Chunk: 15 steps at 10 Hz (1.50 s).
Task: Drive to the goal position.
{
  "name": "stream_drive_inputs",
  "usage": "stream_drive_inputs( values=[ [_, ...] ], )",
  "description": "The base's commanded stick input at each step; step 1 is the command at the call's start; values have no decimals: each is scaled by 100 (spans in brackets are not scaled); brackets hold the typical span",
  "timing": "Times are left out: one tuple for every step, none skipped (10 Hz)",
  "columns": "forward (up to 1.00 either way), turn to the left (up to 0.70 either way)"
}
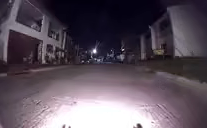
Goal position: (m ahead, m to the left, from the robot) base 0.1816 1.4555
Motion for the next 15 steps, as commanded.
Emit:
stream_drive_inputs(
  values=[
    [0,0],
    [0,0],
    [0,0],
    [0,0],
    [0,8],
    [0,35],
    [0,45],
    [0,45],
    [0,45],
    [0,45],
    [0,45],
    [0,45],
    [0,45],
    [0,45],
    [0,45]
  ],
)
